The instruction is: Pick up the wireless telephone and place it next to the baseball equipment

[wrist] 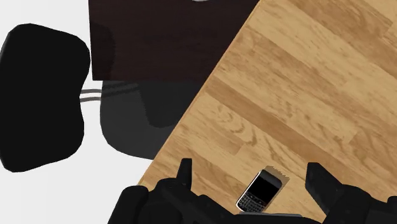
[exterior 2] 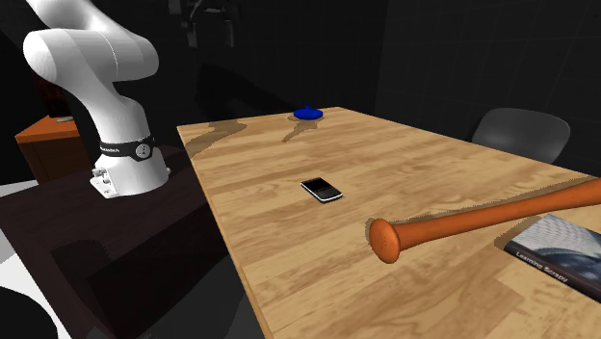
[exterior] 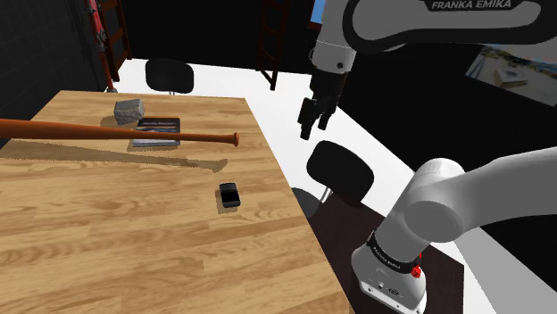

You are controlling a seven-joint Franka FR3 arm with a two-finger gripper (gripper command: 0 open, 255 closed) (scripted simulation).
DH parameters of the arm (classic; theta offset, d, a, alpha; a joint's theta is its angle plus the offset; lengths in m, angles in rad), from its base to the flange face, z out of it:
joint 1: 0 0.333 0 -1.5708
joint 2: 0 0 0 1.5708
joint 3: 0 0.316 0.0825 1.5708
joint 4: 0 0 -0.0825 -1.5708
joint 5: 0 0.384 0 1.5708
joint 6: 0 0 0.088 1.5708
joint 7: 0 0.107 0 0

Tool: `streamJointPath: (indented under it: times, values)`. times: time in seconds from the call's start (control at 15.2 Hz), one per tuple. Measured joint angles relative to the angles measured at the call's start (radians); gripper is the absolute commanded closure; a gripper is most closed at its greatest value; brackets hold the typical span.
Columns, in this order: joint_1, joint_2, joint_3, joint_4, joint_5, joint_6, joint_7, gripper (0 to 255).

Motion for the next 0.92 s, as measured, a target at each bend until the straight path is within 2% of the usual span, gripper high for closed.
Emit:
streamJointPath:
  times: [0.53,0.92]
  values:
    - [-0.007,0.213,0.142,-0.059,0.043,0.301,0.209,0]
    - [-0.04,0.433,0.232,-0.042,0.007,0.518,0.378,0]
